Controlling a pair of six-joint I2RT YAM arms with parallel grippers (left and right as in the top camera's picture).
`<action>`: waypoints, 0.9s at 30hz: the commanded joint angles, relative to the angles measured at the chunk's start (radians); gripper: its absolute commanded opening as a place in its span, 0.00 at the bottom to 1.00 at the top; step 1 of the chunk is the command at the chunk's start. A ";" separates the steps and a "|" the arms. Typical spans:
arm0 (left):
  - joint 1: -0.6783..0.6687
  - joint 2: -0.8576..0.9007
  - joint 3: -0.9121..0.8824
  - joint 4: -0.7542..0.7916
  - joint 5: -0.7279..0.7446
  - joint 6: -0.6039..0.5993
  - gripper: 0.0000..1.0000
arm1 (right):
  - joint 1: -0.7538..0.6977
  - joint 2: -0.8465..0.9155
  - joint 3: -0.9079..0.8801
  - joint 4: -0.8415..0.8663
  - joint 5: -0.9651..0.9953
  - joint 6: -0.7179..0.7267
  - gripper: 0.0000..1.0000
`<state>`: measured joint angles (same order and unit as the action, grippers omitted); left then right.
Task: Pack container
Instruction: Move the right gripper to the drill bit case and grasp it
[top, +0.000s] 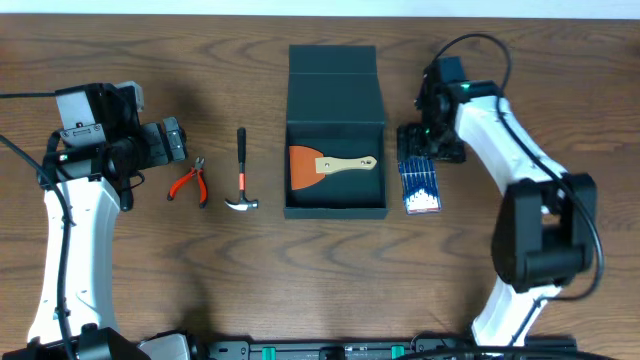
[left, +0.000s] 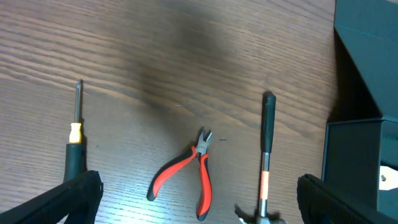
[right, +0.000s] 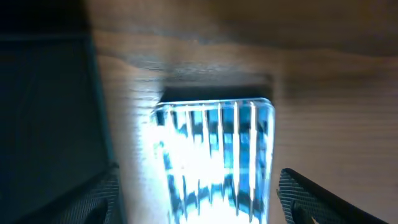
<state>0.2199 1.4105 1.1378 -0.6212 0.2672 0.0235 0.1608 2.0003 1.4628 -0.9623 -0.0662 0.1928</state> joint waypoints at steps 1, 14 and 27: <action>0.004 0.009 0.018 0.000 0.012 0.009 0.98 | 0.003 0.055 0.001 0.000 0.021 -0.027 0.81; 0.004 0.009 0.018 0.000 0.012 0.009 0.98 | 0.010 0.096 -0.052 0.023 0.025 -0.124 0.79; 0.004 0.009 0.018 0.000 0.012 0.009 0.98 | 0.009 0.096 -0.151 0.076 0.076 -0.142 0.76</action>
<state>0.2199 1.4109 1.1378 -0.6209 0.2672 0.0235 0.1688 2.0476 1.3643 -0.8917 -0.0051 0.0666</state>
